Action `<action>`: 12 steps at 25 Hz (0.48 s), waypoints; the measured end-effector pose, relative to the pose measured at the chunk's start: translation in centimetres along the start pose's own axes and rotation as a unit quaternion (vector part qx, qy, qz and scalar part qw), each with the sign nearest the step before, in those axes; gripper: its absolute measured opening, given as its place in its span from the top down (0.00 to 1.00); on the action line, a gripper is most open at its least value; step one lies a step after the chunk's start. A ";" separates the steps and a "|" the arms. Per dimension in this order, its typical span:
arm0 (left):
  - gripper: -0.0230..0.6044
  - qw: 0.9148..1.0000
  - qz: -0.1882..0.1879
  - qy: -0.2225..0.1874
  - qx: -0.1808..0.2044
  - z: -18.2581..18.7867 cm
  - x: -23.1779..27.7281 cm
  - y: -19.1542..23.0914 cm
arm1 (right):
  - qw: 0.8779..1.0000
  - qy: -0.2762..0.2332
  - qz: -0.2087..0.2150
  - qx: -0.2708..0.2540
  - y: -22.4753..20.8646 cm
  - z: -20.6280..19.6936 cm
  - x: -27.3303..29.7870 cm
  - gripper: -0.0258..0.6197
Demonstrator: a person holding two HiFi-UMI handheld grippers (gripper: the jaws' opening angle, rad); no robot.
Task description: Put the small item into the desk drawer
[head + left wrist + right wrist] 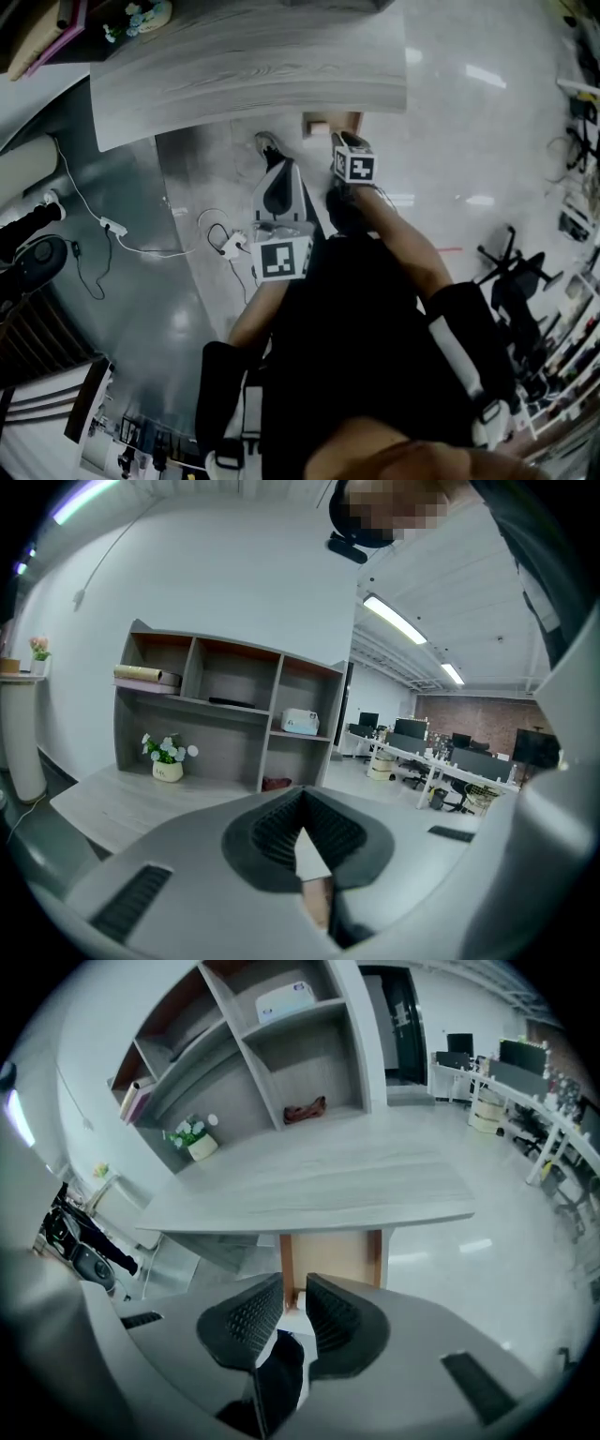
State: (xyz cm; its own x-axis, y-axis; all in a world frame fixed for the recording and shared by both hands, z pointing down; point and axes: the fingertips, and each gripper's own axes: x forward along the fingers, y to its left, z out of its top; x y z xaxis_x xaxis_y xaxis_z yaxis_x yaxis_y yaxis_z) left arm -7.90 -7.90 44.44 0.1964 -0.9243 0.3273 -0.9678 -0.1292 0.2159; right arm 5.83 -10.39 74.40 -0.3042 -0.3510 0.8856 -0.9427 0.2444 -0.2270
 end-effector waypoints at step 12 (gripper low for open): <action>0.97 0.999 -0.018 -0.039 0.020 2.9 -1.8 -4.0 | 0.985 -0.164 0.039 -0.032 1.6 7.0 -13.1 0.94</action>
State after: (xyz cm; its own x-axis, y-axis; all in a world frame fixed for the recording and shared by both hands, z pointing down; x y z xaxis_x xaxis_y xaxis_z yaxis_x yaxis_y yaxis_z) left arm -4.88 -6.79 40.30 0.2196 -0.9439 0.2468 -0.9661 -0.1752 0.1895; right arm 7.35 -11.78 59.59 -0.4132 -0.6001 0.6849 -0.9073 0.3355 -0.2534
